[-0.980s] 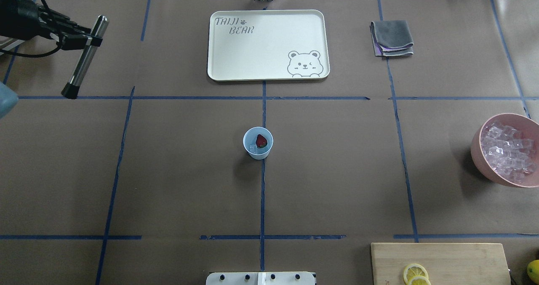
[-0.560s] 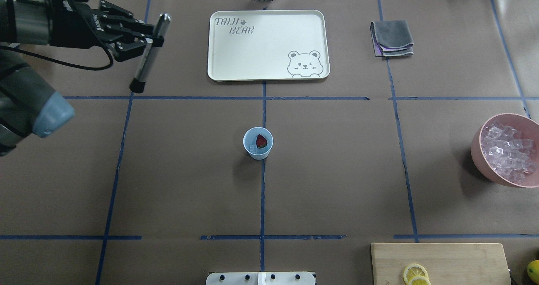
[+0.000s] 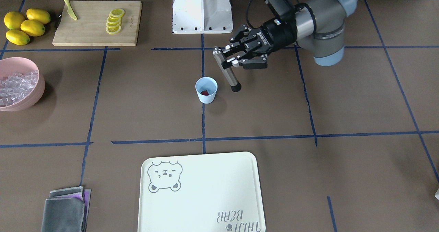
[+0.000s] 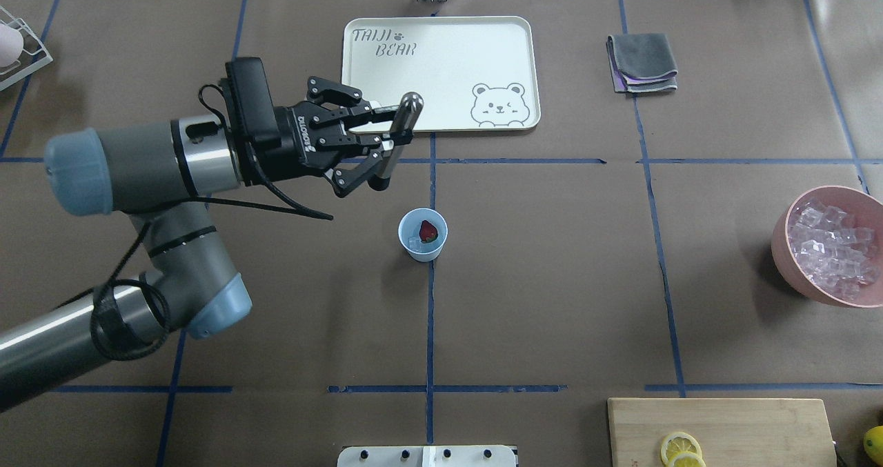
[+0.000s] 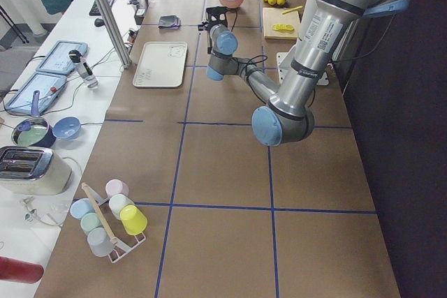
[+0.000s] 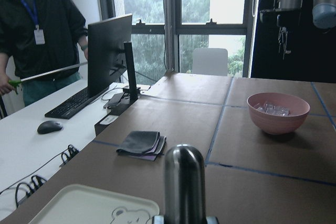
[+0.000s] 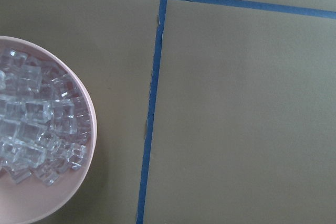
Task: Mash ice and strawberries in cup
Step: 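Carry the upright muddler with the left gripper over the cup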
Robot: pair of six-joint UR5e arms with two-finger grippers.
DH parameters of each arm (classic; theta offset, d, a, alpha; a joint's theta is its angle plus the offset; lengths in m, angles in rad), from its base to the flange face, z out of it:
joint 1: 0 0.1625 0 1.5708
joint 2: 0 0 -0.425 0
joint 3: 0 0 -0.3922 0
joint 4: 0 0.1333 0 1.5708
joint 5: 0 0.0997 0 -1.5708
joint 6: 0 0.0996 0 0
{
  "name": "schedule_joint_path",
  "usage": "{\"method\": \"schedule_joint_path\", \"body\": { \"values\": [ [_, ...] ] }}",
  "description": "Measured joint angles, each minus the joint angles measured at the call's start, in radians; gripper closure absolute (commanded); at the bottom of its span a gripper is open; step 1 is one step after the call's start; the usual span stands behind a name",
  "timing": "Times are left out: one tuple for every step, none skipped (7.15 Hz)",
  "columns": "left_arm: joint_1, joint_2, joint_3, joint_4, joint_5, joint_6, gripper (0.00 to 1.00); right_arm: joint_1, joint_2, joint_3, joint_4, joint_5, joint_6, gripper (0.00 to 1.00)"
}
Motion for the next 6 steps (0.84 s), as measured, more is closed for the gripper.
{"method": "schedule_joint_path", "body": {
  "values": [
    [0.039, -0.028, 0.041, -0.079, 0.049, 0.016, 1.0, 0.0, 0.0, 0.0, 0.0, 0.0, 0.0, 0.0],
    [0.055, -0.047, 0.073, -0.129, 0.069, 0.023, 1.0, 0.0, 0.0, 0.0, 0.0, 0.0, 0.0, 0.0],
    [0.062, -0.055, 0.095, -0.159, 0.077, 0.029, 1.0, 0.0, 0.0, 0.0, 0.0, 0.0, 0.0, 0.0],
    [0.068, -0.059, 0.13, -0.2, 0.086, 0.035, 1.0, 0.0, 0.001, 0.0, 0.0, -0.001, 0.0, 0.0],
    [0.087, -0.059, 0.18, -0.256, 0.11, 0.037, 1.0, 0.0, 0.001, 0.001, 0.0, -0.001, 0.001, 0.0],
    [0.112, -0.059, 0.219, -0.297, 0.137, 0.038, 1.0, 0.0, 0.003, 0.001, 0.0, -0.001, 0.0, 0.0]
  ]
}}
